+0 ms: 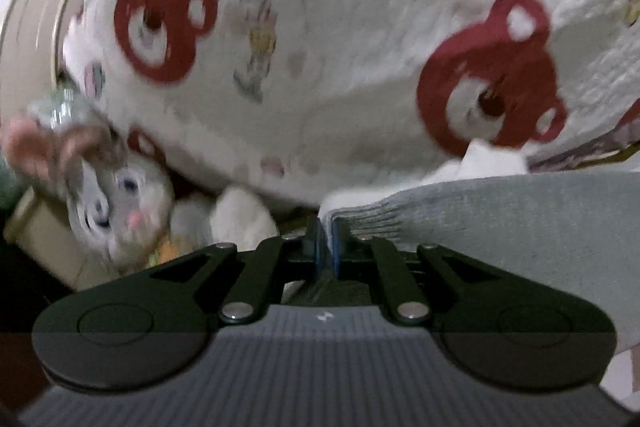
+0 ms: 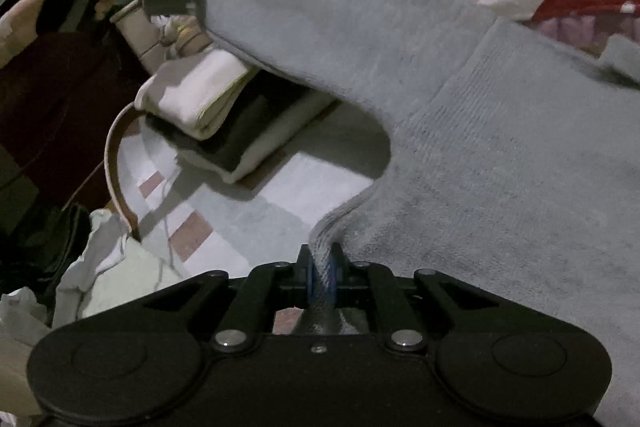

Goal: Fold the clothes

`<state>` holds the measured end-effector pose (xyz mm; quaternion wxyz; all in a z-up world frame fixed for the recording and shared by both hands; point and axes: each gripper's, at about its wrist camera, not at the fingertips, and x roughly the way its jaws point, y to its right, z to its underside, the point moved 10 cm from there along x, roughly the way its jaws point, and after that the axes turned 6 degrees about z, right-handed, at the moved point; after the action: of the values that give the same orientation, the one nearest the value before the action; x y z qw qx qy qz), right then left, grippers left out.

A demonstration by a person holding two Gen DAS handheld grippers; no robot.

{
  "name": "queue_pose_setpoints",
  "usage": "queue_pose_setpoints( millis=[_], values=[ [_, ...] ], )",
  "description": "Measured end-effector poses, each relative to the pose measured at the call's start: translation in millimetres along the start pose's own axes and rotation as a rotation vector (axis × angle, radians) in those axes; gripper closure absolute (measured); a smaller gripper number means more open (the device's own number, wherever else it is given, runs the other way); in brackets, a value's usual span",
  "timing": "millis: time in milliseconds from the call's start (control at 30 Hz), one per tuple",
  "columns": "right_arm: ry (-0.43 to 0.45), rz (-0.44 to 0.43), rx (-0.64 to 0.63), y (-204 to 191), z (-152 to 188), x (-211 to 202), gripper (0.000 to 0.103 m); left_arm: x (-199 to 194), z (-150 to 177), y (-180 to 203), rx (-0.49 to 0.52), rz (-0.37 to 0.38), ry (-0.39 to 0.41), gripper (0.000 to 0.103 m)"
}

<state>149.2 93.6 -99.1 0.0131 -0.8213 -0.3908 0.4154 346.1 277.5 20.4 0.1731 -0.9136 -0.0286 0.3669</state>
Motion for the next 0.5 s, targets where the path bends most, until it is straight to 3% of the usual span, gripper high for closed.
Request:
queue_pose_setpoints(
  millis=[100, 167, 233, 300, 367, 400, 500],
  values=[
    [-0.013, -0.020, 0.028, 2, 1, 5, 0.092, 26, 25, -15, -0.065, -0.043, -0.056, 0.097],
    [-0.034, -0.024, 0.043, 2, 3, 10, 0.092, 30, 37, -29, -0.109, -0.114, -0.079, 0.097],
    [-0.065, 0.006, 0.043, 2, 9, 16, 0.087, 27, 45, -36, -0.207, -0.081, -0.078, 0.095],
    [-0.095, -0.040, 0.027, -10, 18, 15, 0.084, 12, 47, -30, -0.282, -0.014, -0.049, 0.089],
    [-0.087, -0.139, 0.045, -24, 21, 4, 0.082, -7, 35, -10, -0.204, -0.022, 0.018, 0.083],
    [-0.062, -0.164, 0.057, -25, 19, -5, 0.072, -17, 28, 12, -0.157, -0.001, 0.046, 0.075],
    [0.026, -0.181, 0.079, -13, 11, -37, 0.064, -49, 11, 80, -0.020, 0.076, 0.124, 0.060]
  ],
)
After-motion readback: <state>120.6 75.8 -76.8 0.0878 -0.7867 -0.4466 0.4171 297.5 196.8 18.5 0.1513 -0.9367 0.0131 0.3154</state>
